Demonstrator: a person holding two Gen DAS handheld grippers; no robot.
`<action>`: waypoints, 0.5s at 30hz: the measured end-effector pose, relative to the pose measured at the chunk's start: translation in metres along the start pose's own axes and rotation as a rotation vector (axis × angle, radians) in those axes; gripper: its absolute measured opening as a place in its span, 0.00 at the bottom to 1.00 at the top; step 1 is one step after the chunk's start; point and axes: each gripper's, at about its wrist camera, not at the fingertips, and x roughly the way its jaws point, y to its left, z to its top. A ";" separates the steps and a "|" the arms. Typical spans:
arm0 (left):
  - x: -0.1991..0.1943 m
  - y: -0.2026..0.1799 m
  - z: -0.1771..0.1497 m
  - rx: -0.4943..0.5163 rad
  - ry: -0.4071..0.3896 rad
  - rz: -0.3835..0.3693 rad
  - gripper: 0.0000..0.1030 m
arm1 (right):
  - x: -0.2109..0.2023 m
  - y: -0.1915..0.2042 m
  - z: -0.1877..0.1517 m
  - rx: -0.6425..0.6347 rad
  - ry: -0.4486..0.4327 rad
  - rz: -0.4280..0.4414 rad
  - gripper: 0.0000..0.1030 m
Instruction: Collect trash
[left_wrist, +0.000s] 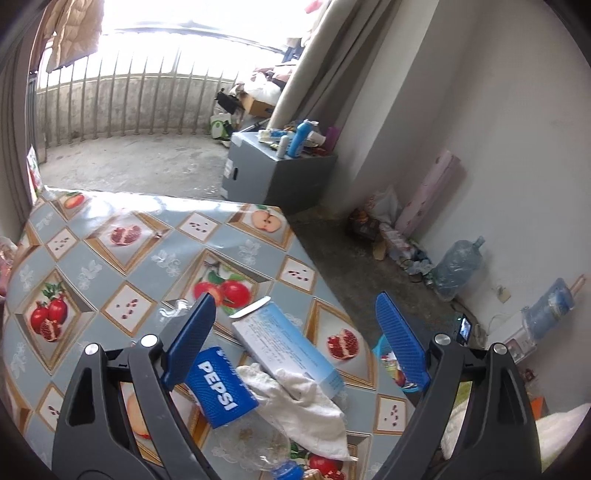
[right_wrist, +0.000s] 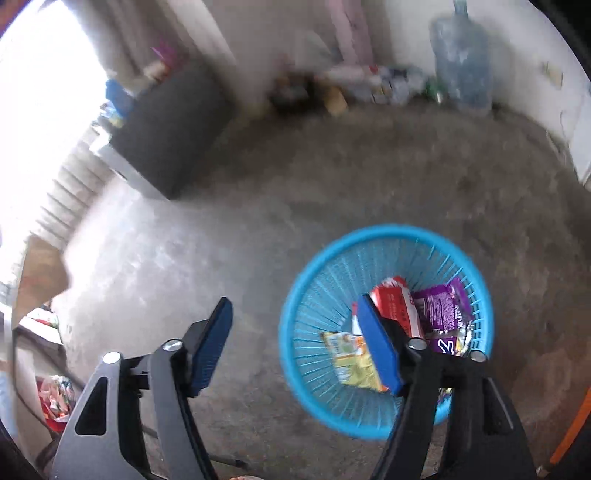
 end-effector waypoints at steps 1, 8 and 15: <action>-0.002 0.000 0.000 -0.004 -0.005 -0.008 0.82 | -0.023 0.010 -0.004 -0.012 -0.037 0.004 0.75; -0.030 -0.005 -0.007 0.020 -0.064 0.016 0.87 | -0.144 0.086 -0.039 -0.151 -0.233 -0.006 0.91; -0.053 0.003 -0.035 -0.016 -0.092 0.091 0.91 | -0.213 0.150 -0.074 -0.311 -0.304 0.059 0.94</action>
